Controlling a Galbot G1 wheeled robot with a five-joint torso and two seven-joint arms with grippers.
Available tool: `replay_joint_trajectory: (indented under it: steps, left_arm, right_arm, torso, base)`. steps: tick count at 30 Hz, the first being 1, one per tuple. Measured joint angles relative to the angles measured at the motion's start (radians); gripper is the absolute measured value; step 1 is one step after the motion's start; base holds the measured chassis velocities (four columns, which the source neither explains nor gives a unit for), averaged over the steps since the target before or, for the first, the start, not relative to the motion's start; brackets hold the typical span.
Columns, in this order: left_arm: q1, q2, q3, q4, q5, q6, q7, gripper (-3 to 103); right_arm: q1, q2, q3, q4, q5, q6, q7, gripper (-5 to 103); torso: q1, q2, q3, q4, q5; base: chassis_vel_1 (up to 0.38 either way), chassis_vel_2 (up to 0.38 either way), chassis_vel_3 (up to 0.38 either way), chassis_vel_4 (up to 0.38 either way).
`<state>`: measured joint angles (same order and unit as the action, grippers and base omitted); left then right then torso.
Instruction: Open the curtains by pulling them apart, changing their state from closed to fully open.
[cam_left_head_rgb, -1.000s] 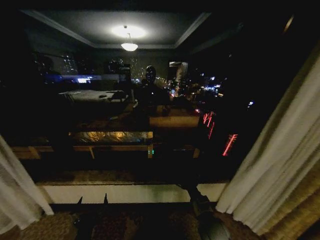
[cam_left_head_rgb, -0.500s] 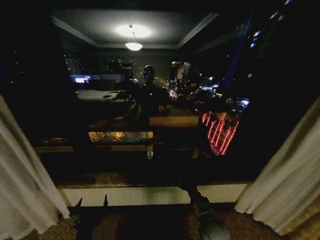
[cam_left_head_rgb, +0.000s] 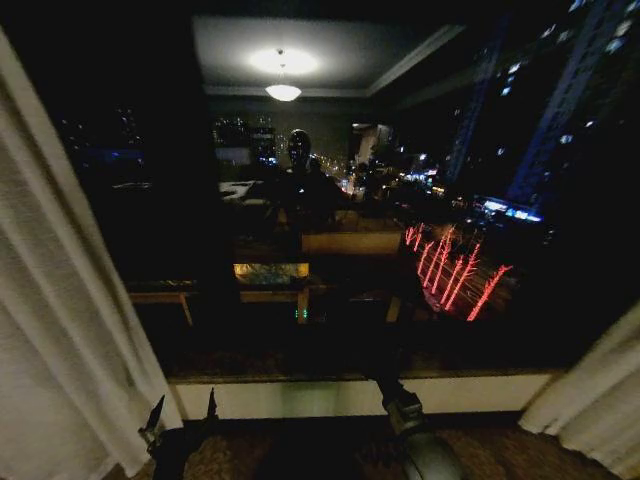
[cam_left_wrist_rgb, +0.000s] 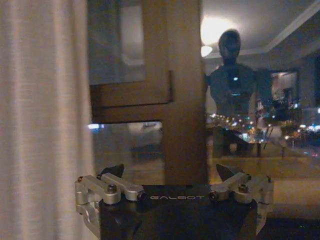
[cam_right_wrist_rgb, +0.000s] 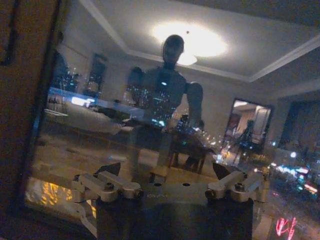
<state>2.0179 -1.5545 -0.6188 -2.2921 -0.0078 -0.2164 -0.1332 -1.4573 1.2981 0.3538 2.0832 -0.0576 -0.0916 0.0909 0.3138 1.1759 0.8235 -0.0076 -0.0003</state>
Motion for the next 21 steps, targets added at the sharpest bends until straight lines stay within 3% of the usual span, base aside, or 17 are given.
replay_joint_trajectory:
  steps: [18,21]
  left_arm:
    - [-0.039,0.001,-0.001,0.016,0.0,0.027,-0.001,100]
    - [-0.055,0.002,0.0,0.028,0.002,0.04,-0.001,100]
  right_arm:
    - [0.03,0.0,-0.015,-0.027,0.001,-0.001,0.001,100]
    - [0.048,0.002,-0.011,-0.044,-0.004,0.028,-0.007,100]
  torso:
    - [0.0,0.0,0.0,-0.0001,0.0004]
    - [0.0,0.0,0.0,-0.0001,0.0006]
  base:
    - [0.297,0.408,-0.297,-0.41]
    - [0.311,0.394,-0.312,-0.394]
